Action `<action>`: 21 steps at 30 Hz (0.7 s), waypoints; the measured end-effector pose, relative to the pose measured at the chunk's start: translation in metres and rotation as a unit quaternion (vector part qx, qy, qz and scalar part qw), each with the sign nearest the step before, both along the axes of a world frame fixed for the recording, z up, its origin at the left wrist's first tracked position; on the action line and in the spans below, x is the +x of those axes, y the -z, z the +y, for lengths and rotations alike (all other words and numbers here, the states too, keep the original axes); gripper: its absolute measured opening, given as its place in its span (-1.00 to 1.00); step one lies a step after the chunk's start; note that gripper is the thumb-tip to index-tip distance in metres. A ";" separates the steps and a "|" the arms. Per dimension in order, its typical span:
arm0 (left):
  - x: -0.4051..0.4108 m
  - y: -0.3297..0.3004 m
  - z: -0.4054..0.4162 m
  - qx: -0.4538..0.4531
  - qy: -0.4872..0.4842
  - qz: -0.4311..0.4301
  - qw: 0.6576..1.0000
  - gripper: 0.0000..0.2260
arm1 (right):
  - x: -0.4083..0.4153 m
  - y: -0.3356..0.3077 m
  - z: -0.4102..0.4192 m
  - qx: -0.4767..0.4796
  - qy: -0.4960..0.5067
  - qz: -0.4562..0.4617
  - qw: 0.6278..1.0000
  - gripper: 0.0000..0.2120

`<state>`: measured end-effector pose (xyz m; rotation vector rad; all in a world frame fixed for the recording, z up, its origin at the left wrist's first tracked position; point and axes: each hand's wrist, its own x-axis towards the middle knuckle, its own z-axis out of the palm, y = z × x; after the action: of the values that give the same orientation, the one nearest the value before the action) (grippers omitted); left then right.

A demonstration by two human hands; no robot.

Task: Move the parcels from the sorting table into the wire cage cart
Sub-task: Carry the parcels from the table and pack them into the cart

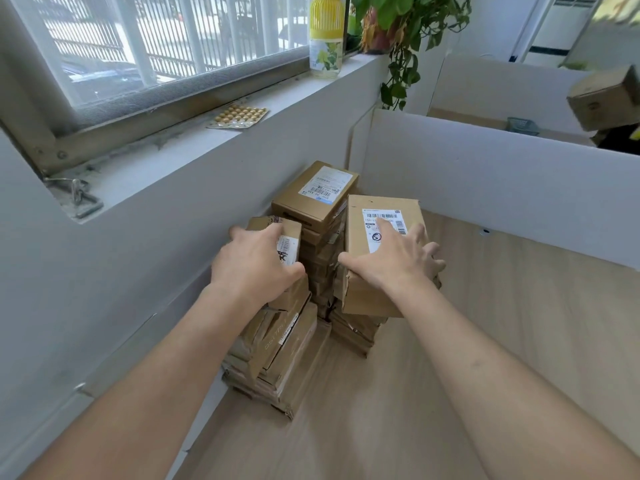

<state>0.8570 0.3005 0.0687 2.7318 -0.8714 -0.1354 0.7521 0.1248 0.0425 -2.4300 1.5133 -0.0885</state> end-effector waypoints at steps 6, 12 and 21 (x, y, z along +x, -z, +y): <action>-0.023 -0.001 0.014 -0.041 -0.006 -0.038 0.998 -0.33 | -0.038 -0.003 0.023 -0.038 -0.023 -0.045 0.998 0.04; -0.066 -0.005 0.030 -0.070 -0.015 -0.056 0.996 -0.34 | -0.080 -0.007 0.050 -0.044 -0.061 -0.079 0.994 0.06; -0.160 0.016 0.074 -0.100 -0.089 -0.072 0.988 -0.30 | -0.161 0.001 0.082 -0.080 -0.168 -0.122 0.975 0.05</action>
<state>0.6972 0.3745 0.0524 2.6361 -0.6338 0.1763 0.5912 0.2072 0.0416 -2.6466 1.0133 -0.4385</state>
